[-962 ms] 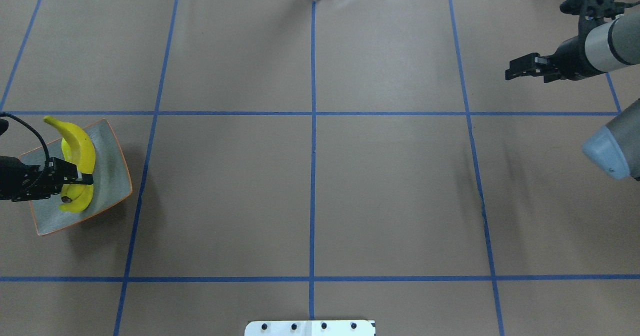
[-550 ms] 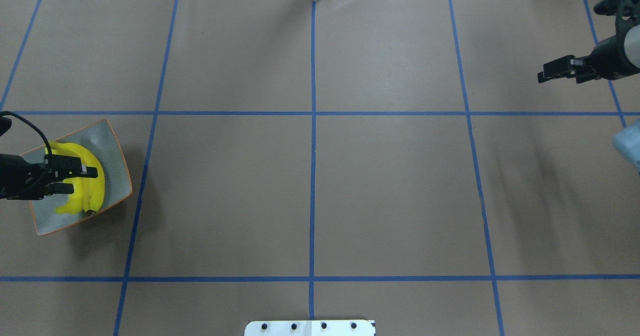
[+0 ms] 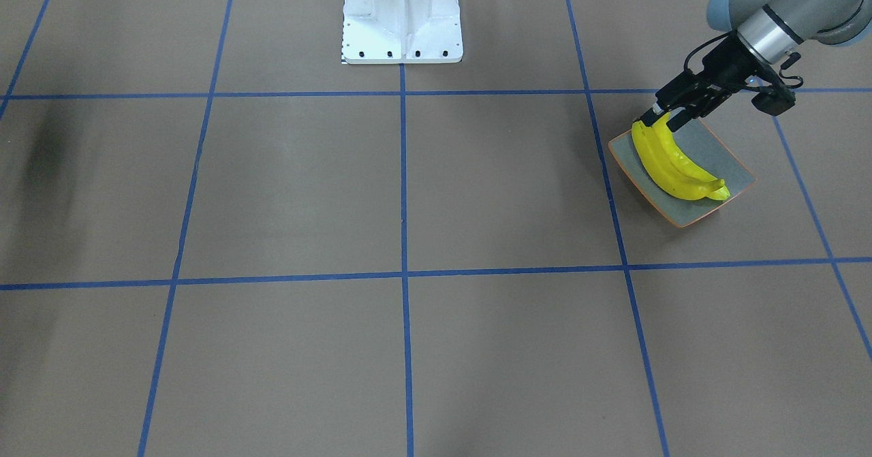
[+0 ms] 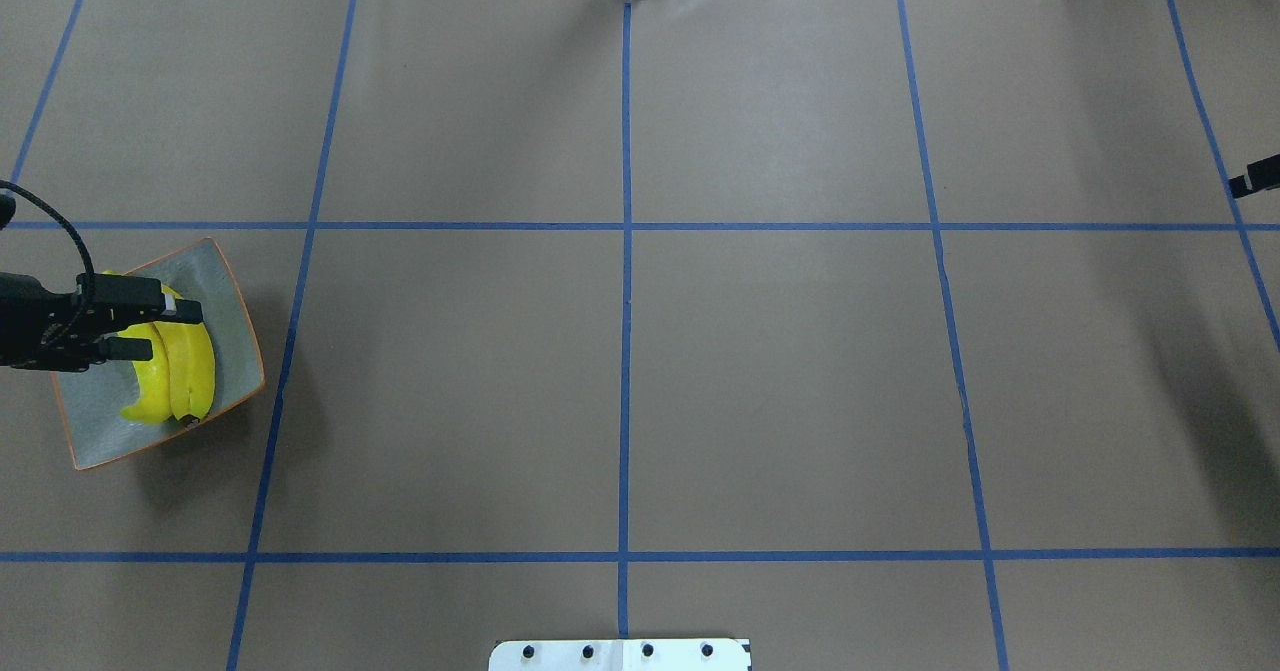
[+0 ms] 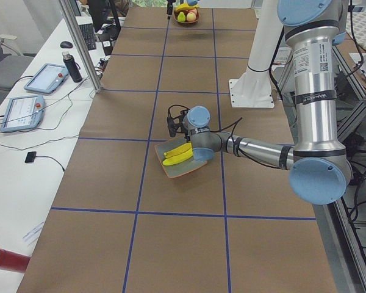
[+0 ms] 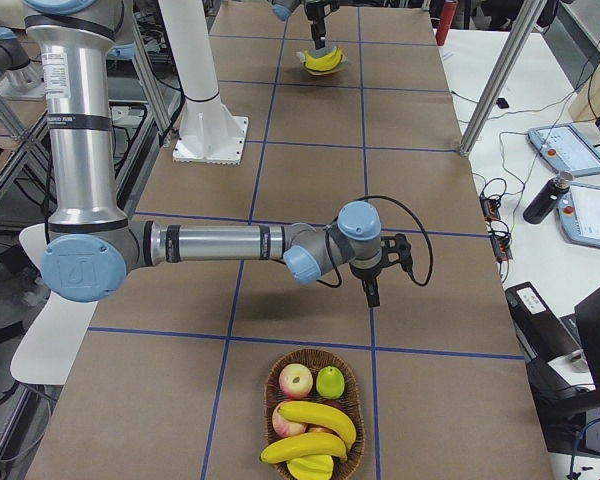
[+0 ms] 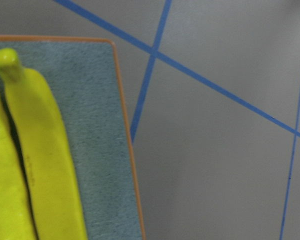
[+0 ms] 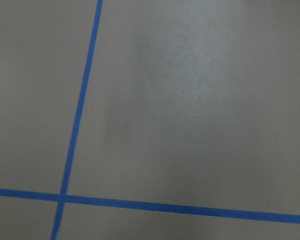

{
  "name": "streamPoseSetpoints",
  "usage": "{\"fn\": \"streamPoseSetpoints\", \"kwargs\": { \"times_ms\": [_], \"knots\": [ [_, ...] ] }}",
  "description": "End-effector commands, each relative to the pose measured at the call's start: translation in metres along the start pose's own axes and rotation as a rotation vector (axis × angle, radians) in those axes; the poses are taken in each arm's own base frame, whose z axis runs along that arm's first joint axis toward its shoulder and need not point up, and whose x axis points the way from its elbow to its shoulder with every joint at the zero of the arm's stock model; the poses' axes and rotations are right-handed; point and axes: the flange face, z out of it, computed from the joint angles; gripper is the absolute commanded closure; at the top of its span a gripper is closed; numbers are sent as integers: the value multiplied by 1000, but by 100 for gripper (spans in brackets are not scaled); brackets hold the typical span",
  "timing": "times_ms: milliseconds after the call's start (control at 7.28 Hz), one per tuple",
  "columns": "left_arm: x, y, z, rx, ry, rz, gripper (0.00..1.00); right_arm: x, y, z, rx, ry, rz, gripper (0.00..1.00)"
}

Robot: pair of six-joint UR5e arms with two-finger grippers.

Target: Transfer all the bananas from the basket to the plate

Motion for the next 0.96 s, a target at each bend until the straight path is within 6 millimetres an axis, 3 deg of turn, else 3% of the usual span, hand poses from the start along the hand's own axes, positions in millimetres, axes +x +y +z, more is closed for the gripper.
{"fn": "streamPoseSetpoints", "kwargs": {
  "times_ms": [0, 412, 687, 824],
  "knots": [
    [10, -3, 1, 8, 18, 11, 0, 115, 44, -2, -35, 44, -78, 0],
    [21, -5, 3, 14, 35, 24, 0, 165, 86, 7, -98, 281, -96, 0],
    [26, -6, 5, 13, 43, 29, 0, 187, 122, 19, -156, 349, -81, 0],
    [29, -7, 5, 14, 48, 33, 0, 196, 129, 25, -175, 381, -60, 1]
  ]
}}
